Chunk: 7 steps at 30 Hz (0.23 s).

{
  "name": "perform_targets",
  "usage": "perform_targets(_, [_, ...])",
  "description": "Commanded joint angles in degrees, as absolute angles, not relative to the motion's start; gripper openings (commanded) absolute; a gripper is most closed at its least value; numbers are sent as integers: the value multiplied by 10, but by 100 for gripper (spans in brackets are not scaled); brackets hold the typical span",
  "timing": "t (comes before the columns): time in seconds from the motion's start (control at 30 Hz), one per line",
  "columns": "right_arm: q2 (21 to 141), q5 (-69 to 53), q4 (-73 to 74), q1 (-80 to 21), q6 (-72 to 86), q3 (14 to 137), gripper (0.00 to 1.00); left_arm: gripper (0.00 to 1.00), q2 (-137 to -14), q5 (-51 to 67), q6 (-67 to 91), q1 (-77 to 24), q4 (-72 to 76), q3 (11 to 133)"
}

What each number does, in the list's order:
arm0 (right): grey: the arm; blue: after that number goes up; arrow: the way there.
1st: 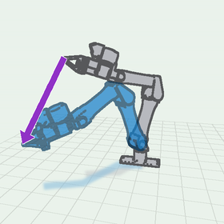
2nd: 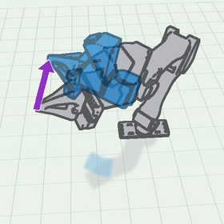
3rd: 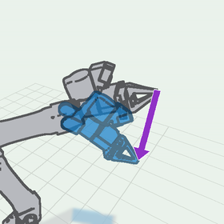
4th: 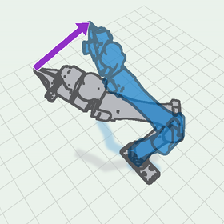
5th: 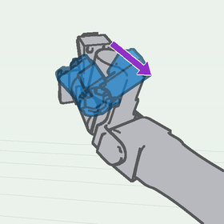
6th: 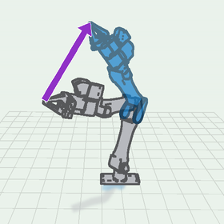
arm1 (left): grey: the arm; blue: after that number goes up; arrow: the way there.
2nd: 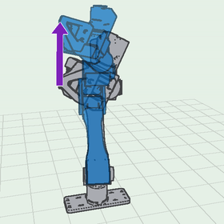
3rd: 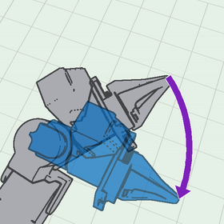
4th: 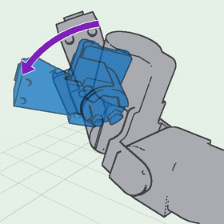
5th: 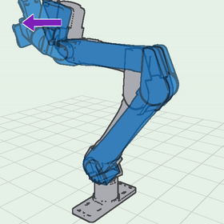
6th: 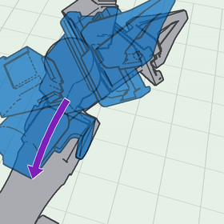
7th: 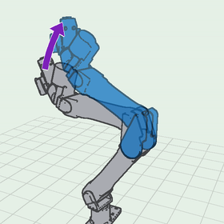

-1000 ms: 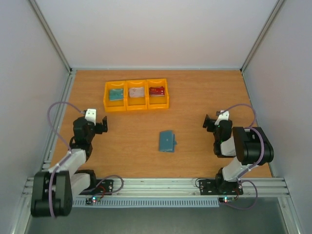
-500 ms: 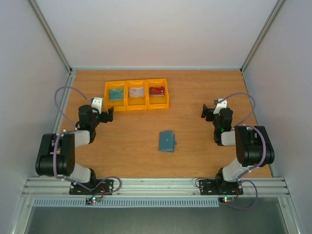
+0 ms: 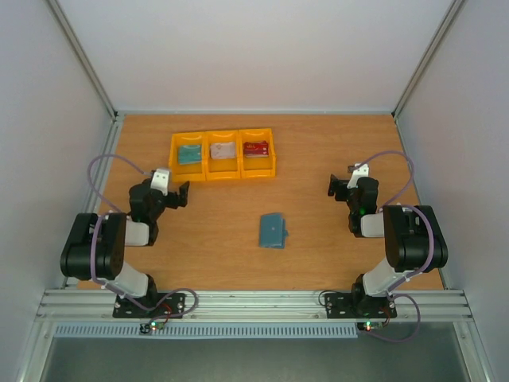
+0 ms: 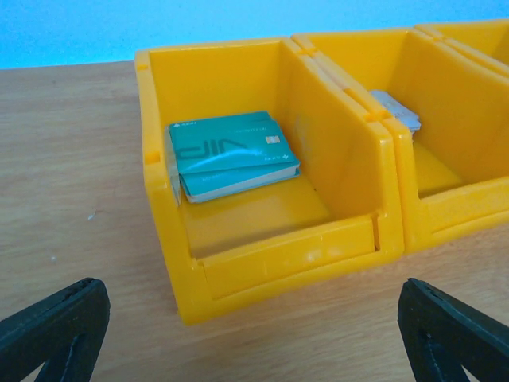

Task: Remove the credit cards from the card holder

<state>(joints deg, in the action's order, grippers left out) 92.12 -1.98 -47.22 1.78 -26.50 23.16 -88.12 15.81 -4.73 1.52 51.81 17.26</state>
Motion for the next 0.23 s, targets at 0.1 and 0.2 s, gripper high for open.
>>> perform_targets(0.1, [913,-14,-479,20,-267,242,98,99,-891,153,-45,18,561,204])
perform_targets(0.2, [913,-14,-479,19,-267,242,98,99,-891,153,-44,18,560,204])
